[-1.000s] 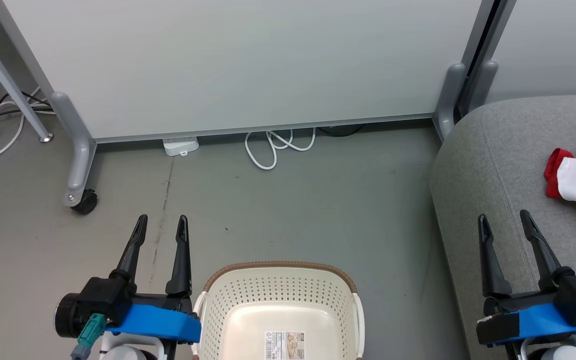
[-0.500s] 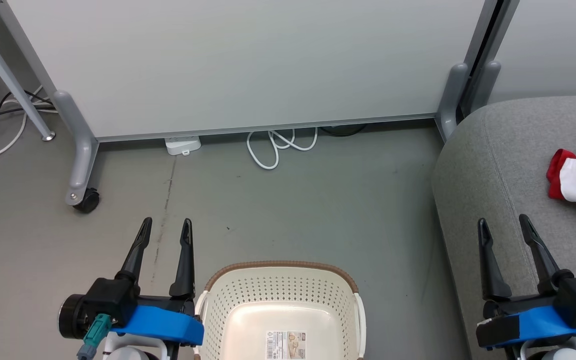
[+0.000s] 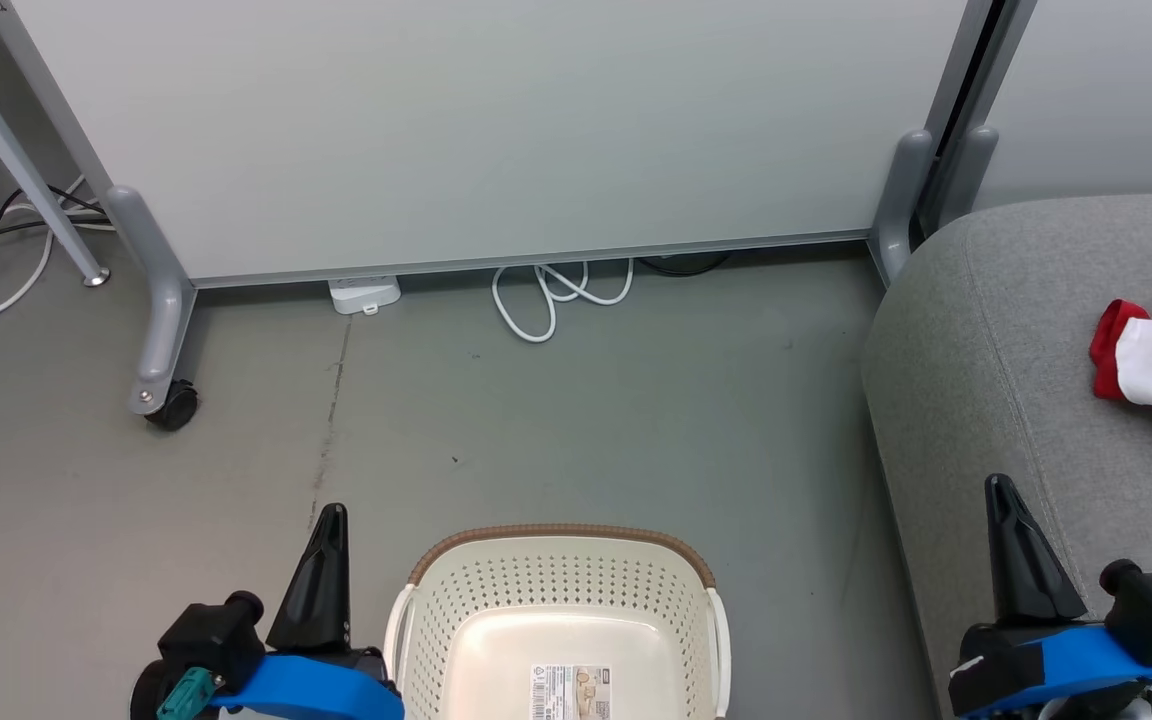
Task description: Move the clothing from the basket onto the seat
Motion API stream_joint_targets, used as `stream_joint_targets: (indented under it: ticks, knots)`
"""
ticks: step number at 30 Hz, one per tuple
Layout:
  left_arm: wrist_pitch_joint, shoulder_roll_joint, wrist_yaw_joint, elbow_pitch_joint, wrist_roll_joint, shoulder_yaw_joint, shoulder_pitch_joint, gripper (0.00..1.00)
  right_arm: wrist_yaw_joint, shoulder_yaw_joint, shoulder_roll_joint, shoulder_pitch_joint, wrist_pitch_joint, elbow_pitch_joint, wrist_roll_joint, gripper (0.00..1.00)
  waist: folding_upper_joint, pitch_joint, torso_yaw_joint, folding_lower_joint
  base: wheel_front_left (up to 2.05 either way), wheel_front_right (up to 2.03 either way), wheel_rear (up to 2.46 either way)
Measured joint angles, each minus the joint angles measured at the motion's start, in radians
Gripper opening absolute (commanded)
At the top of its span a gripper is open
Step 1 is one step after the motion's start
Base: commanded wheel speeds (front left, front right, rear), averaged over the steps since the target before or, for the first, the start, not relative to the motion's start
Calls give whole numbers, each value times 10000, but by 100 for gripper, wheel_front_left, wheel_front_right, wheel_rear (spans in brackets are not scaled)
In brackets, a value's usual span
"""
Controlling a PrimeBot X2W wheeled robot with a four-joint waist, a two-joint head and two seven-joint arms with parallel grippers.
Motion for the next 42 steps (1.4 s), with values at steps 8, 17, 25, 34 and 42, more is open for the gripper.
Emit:
stream_joint_targets:
  ticks: [8, 17, 25, 34, 42]
  knots:
    - [293, 59, 0, -17, -1593, 102, -15, 0, -2, -8, 0, -13, 359, 33, 1613, 0, 0, -34, -47, 0, 0, 0, 0]
    - [570, 121, 0, -33, -3030, 263, -58, 0, -2, -17, 0, -35, 696, 73, 3091, 0, 0, -68, -92, 0, 0, 0, 0]
    - [825, 171, 0, -82, -4334, 362, -177, 0, -2, -29, 0, -69, 1020, 111, 4445, 0, 0, -102, -137, 0, 0, 0, 0]
    - [1122, 211, 0, -150, -5659, 529, -221, 0, -2, -48, 0, -156, 1338, 155, 5825, 0, 0, -140, -188, 0, 0, 0, 0]
    - [1398, 240, 0, -197, -6845, 669, -266, 0, -2, -67, 0, -267, 1645, 196, 7076, 0, 0, -178, -239, 0, 0, 0, 0]
